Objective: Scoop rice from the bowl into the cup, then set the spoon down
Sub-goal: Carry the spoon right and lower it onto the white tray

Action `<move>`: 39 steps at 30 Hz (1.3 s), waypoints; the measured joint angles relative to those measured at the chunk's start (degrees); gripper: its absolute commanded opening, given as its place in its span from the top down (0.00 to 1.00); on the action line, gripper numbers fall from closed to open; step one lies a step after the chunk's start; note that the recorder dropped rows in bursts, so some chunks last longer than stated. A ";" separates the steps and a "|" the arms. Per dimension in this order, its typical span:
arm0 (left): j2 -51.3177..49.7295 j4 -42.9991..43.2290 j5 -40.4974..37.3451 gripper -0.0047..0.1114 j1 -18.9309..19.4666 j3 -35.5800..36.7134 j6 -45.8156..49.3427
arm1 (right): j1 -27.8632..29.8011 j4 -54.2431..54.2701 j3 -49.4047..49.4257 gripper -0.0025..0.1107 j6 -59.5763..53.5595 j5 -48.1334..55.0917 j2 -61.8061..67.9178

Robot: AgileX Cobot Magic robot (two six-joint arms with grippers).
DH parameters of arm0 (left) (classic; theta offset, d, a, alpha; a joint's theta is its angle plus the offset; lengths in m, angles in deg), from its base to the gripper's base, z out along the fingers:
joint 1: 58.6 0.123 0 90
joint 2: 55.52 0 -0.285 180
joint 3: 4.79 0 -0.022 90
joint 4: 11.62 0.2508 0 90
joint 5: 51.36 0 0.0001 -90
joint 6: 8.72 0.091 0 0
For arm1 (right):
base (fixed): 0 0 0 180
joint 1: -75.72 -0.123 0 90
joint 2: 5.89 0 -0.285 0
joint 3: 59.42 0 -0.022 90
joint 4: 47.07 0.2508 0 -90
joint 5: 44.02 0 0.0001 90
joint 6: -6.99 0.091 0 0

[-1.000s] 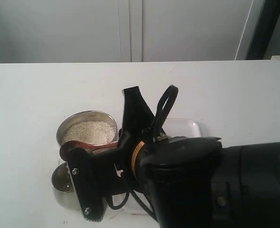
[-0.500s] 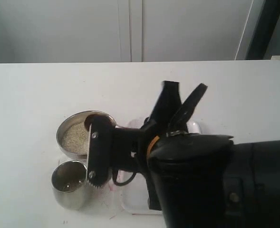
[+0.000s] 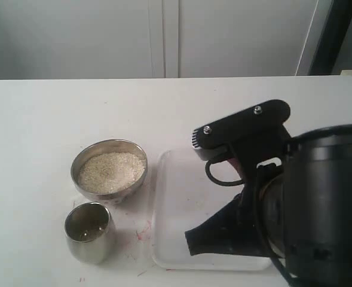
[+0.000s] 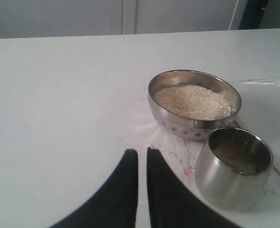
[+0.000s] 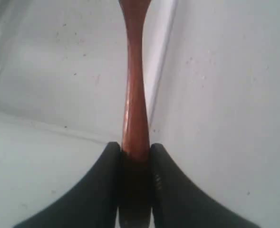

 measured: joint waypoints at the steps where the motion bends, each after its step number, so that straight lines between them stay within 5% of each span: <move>1: 0.00 0.00 0.00 0.84 0.00 0.00 0.00 | 0.00 0.75 0.00 0.98 1.34 0.12 0.29; 10: 0.00 0.00 0.00 0.84 0.00 0.00 0.00 | 1.57 2.49 0.00 0.98 8.63 -11.83 6.89; 23: 0.00 0.00 0.00 0.84 0.00 0.00 0.00 | 16.13 2.39 0.00 0.98 1.23 -23.84 12.71; 39: 0.00 0.00 0.00 0.84 0.00 0.00 0.00 | 17.12 2.27 0.00 0.98 -2.84 -30.24 23.68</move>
